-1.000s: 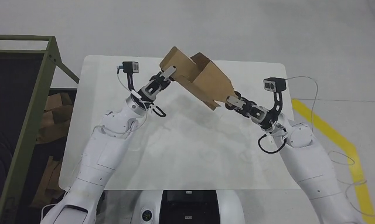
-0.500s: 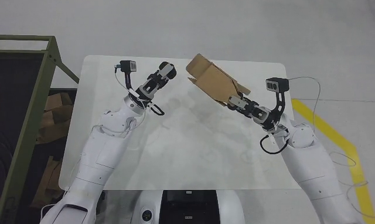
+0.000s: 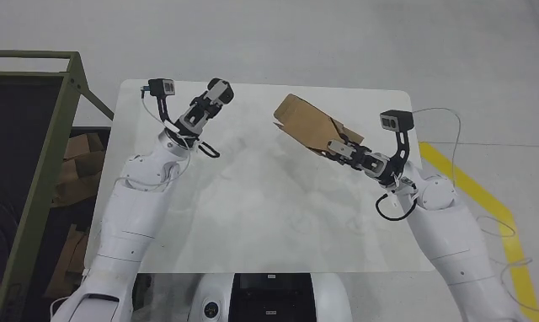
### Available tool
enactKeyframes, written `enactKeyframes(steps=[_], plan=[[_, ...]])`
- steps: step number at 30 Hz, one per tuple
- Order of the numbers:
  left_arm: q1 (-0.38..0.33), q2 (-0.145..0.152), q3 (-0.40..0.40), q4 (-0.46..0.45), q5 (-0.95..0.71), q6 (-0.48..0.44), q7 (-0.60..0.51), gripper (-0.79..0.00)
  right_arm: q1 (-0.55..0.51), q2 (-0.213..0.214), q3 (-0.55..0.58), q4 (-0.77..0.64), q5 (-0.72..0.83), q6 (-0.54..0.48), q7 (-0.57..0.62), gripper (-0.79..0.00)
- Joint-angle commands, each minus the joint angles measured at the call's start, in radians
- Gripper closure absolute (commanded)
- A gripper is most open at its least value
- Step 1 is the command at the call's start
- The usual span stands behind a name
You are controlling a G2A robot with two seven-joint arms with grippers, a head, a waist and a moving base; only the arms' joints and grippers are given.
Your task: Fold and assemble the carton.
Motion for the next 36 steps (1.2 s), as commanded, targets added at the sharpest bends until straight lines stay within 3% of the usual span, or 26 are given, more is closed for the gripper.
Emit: enactKeyframes(steps=[1, 10, 15, 21, 29, 36], plan=[[-0.007, 0.007, -0.011, -0.005, -0.034, -0.004, -0.085, -0.283, 0.004, 0.001, -0.001, -0.001, -0.001, 0.002, 0.017, 0.0], [-0.05, 0.043, -0.052, 0.012, -0.21, 0.059, -0.534, -0.477, 0.016, 0.009, -0.012, -0.025, 0.04, 0.035, 0.082, 0.0], [-0.074, 0.056, -0.055, 0.033, -0.232, 0.102, -0.674, -0.785, 0.016, 0.022, -0.017, -0.06, 0.05, 0.055, 0.103, 0.0], [-0.094, 0.067, -0.07, 0.048, -0.291, 0.138, -0.74, -0.785, 0.019, 0.041, -0.035, -0.105, 0.086, 0.094, 0.142, 0.0], [-0.096, 0.092, -0.102, 0.006, -0.38, 0.283, -0.885, -0.785, 0.037, 0.067, -0.075, -0.151, 0.127, 0.144, 0.192, 0.0], [-0.095, 0.093, -0.104, 0.005, -0.381, 0.285, -0.887, -0.785, 0.041, 0.071, -0.079, -0.155, 0.122, 0.148, 0.196, 0.0]])
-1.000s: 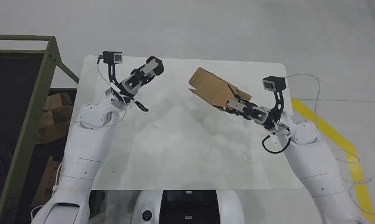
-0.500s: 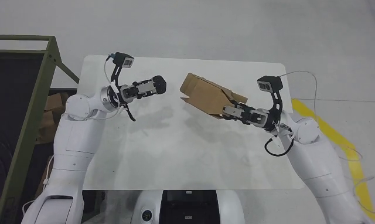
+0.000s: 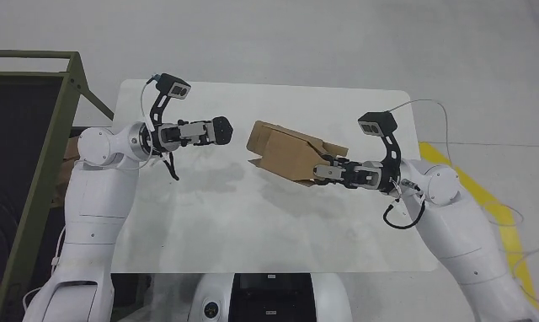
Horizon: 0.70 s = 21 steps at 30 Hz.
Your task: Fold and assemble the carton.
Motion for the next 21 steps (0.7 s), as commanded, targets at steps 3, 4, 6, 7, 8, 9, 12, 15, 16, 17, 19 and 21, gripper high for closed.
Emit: enactKeyframes(steps=[3, 4, 6, 7, 8, 9, 12, 15, 16, 17, 19, 21], plan=[[0.0, 0.0, 0.0, 0.0, 0.0, 0.0, 0.0, -0.785, 0.0, 0.0, 0.0, 0.0, 0.0, 0.0, 0.0, 0.0], [0.0, 0.0, 0.0, 0.0, 0.0, 0.0, 0.0, -0.785, 0.0, 0.0, 0.0, 0.0, 0.0, 0.0, 0.0, 0.0], [0.0, 0.0, 0.0, 0.0, 0.0, 0.0, 0.0, -0.785, 0.0, 0.0, 0.0, 0.0, 0.0, 0.0, 0.0, 0.0], [0.006, 0.0, 0.009, -0.013, 0.007, 0.006, 0.011, -0.785, 0.0, 0.0, 0.0, 0.0, 0.0, 0.0, 0.0, 0.0], [0.012, -0.001, 0.018, -0.027, 0.007, 0.009, 0.005, -0.785, 0.0, 0.0, 0.0, 0.0, 0.0, 0.0, 0.0, 0.0], [0.014, 0.0, 0.023, -0.032, 0.009, 0.006, -0.006, -0.785, 0.0, 0.0, 0.0, 0.0, 0.0, 0.0, 0.0, 0.0], [0.01, 0.004, 0.033, -0.04, 0.022, 0.02, -0.02, -0.785, -0.011, -0.001, -0.003, -0.024, -0.003, 0.021, -0.012, 0.0], [-0.001, 0.008, 0.046, -0.049, 0.011, 0.042, -0.042, -0.785, -0.018, -0.001, -0.006, -0.033, 0.003, 0.031, -0.006, 0.0], [-0.004, 0.01, 0.047, -0.05, 0.017, 0.041, -0.041, -0.785, -0.019, -0.002, -0.008, -0.033, 0.012, 0.032, 0.003, 0.0], [-0.005, 0.011, 0.053, -0.054, 0.011, 0.046, -0.046, -0.785, -0.019, -0.002, -0.009, -0.031, 0.019, 0.032, 0.01, 0.0], [-0.008, 0.015, 0.06, -0.059, 0.011, 0.052, -0.052, -0.785, -0.018, -0.003, -0.012, -0.028, 0.037, 0.032, 0.025, 0.0], [-0.011, 0.019, 0.071, -0.066, 0.007, 0.061, -0.061, -0.785, -0.016, -0.005, -0.014, -0.026, 0.056, 0.035, 0.034, 0.0]])
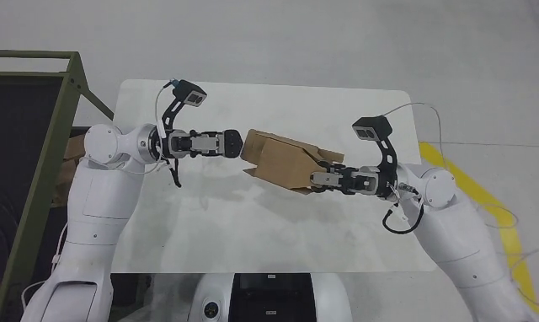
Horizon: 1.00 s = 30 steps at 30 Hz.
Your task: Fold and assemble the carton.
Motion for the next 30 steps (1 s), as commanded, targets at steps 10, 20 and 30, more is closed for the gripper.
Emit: enactKeyframes(steps=[10, 20, 30], plan=[[-0.001, 0.02, 0.049, -0.024, -0.033, 0.017, -0.017, -0.785, 0.008, -0.005, -0.01, 0.0, 0.038, 0.016, 0.018, 0.0], [-0.006, 0.033, 0.105, -0.04, -0.028, -0.001, 0.001, -0.785, 0.01, -0.01, -0.022, -0.004, 0.061, 0.025, 0.027, 0.0], [-0.016, 0.044, 0.161, -0.043, -0.048, -0.025, 0.025, -0.785, 0.008, -0.013, -0.029, -0.01, 0.07, 0.031, 0.033, 0.0]])
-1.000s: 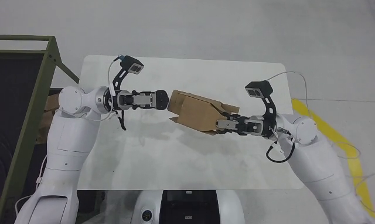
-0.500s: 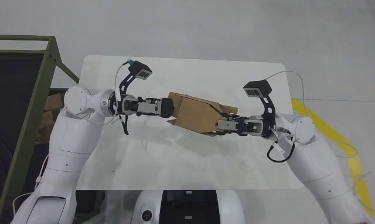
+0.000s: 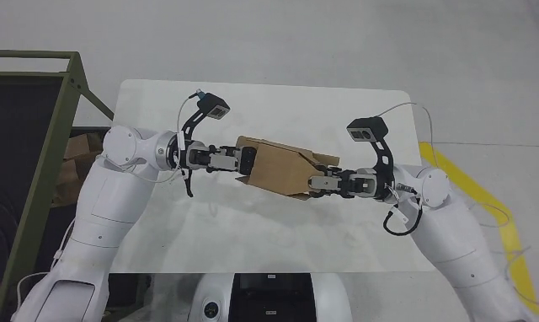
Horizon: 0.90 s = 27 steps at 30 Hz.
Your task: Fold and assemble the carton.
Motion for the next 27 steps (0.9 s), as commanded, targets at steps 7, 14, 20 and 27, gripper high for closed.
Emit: enactKeyframes(steps=[7, 14, 20, 27], plan=[[-0.008, 0.007, 0.049, -0.004, -0.009, -0.019, 0.019, -0.785, 0.012, -0.006, -0.02, 0.011, 0.001, 0.001, 0.001, 0.0], [-0.015, 0.011, 0.077, 0.0, -0.027, -0.048, 0.048, -0.757, 0.018, -0.011, -0.029, 0.024, -0.005, -0.005, -0.005, 0.0], [-0.02, 0.016, 0.092, 0.001, -0.03, -0.063, 0.063, -0.376, 0.021, -0.014, -0.034, 0.033, -0.007, -0.01, -0.01, 0.0], [-0.021, 0.022, 0.105, 0.003, -0.034, -0.078, 0.079, -0.302, 0.022, -0.017, -0.034, 0.047, -0.015, -0.018, -0.018, 0.0]])
